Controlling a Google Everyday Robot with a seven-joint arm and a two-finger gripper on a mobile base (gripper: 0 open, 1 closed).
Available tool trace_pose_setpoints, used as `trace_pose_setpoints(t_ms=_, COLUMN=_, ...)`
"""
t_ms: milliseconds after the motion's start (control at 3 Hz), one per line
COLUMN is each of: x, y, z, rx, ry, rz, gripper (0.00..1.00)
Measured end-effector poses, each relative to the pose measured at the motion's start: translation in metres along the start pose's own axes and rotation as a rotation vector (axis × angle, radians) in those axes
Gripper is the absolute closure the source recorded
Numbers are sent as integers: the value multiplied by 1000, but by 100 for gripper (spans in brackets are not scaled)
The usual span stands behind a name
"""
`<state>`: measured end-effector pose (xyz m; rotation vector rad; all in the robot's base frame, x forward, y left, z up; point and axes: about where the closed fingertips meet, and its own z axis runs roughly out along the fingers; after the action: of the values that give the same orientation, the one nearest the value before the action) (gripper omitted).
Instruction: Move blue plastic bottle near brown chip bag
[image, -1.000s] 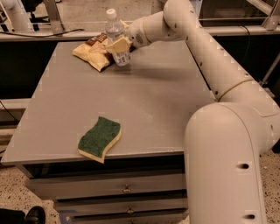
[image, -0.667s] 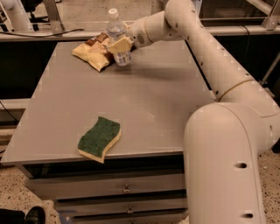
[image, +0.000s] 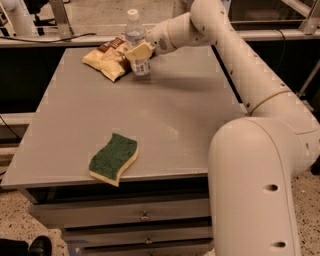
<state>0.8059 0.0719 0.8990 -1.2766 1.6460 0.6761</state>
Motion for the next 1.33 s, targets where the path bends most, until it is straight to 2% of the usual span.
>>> trace_pose_setpoints(t_ms=667, x=1, y=0, z=0, rx=-5, ry=6, rz=9, gripper=12)
trace_pose_setpoints(t_ms=1000, x=1, y=0, z=0, rx=-5, ry=6, rz=9, gripper=0)
trace_pose_setpoints(t_ms=1333, x=7, y=0, z=1, rx=-14, ry=21, rz=27, gripper=0)
